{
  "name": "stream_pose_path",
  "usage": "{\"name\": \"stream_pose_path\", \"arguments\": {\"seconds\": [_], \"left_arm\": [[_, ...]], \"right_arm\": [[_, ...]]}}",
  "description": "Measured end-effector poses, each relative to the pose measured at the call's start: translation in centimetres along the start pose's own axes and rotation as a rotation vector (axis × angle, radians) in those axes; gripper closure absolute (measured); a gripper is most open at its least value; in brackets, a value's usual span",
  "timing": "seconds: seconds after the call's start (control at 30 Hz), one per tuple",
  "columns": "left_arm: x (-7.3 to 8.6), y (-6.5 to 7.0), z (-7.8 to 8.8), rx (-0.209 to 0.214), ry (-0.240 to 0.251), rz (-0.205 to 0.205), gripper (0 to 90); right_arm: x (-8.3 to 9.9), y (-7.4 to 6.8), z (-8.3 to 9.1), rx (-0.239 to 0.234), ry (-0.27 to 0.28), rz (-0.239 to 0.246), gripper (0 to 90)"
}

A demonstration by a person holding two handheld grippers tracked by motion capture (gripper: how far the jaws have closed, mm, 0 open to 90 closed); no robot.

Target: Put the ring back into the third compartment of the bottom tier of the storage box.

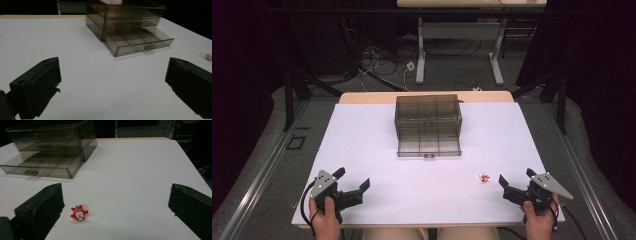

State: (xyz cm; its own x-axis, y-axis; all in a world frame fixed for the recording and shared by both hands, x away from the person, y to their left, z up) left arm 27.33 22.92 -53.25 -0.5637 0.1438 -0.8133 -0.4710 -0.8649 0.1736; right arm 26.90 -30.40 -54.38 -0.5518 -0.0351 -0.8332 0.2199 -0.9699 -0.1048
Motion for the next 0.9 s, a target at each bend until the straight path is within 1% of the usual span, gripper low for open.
{"name": "stream_pose_path", "arguments": {"seconds": [0.1,0.13,0.17,0.2,0.23,0.3,0.33,0.37,0.43,0.53,0.6,0.67,0.7,0.73,0.83,0.87,0.9], "left_arm": [[0.0,0.0,0.0,-0.001,0.0,-0.001,0.3],[0.0,0.0,0.0,0.002,0.002,-0.001,0.3],[0.0,0.0,0.0,0.001,-0.001,-0.003,0.3],[0.1,0.0,0.0,-0.002,-0.003,-0.004,0.3],[0.1,0.0,0.1,0.0,-0.004,-0.004,0.3],[0.1,0.0,0.1,0.001,0.0,-0.002,0.3],[0.1,0.0,0.1,0.0,0.0,-0.003,0.3],[0.1,0.0,0.1,0.003,0.0,-0.002,0.3],[0.1,0.1,0.1,0.003,-0.002,-0.004,0.3],[0.1,0.2,0.1,0.004,-0.004,-0.008,0.3],[0.1,0.2,0.1,0.006,-0.005,-0.008,0.3],[0.1,0.2,0.1,0.004,-0.005,-0.009,0.3],[0.1,0.2,0.1,0.005,-0.005,-0.007,0.3],[0.1,0.2,0.1,0.005,-0.004,-0.005,0.3],[0.1,0.1,0.1,0.003,-0.007,-0.005,0.3],[0.1,0.1,0.1,0.003,-0.007,-0.005,0.3],[0.1,0.2,0.1,0.004,-0.008,-0.004,0.3]], "right_arm": [[-0.2,-0.1,-0.4,0.006,0.008,-0.026,0.0],[-0.3,-0.1,-0.5,0.002,0.017,-0.029,0.0],[-0.5,-0.3,-0.7,0.001,0.012,-0.027,0.0],[-0.6,-0.4,-0.8,0.008,0.005,-0.028,0.0],[-0.6,-0.6,-0.9,0.021,0.01,-0.032,0.0],[-0.6,-0.8,-0.9,0.027,0.008,-0.011,0.0],[-0.6,-0.9,-0.9,0.033,-0.001,-0.009,0.0],[-0.7,-0.9,-1.0,0.038,-0.008,0.003,0.3],[-0.8,-1.0,-1.1,0.023,-0.012,0.0,2.1],[-0.9,-1.1,-1.2,0.017,-0.011,-0.006,6.2],[-1.0,-1.1,-1.3,0.019,-0.017,0.008,7.3],[-1.1,-1.1,-1.4,0.015,-0.013,0.009,7.3],[-1.2,-1.2,-1.5,0.018,-0.032,0.014,9.4],[-1.3,-1.2,-1.5,0.013,-0.027,0.024,9.7],[-1.5,-1.4,-1.7,0.005,-0.03,0.03,12.3],[-1.5,-1.6,-1.8,-0.006,-0.022,0.029,12.9],[-1.5,-1.6,-1.8,-0.005,-0.035,0.039,14.3]]}}
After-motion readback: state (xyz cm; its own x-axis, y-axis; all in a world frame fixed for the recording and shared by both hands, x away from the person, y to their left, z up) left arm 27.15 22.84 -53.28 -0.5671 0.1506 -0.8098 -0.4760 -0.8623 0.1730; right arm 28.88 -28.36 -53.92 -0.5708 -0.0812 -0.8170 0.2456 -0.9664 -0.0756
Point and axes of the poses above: each handheld gripper's, and its own axes: z roughly backward along the jaws, x roughly out of its underside, y roughly to its right, the point moved 2 cm from there along -z, roughly forward along the jaws, and after that the axes turned 14 degrees about -y, right-handed, at the moved point
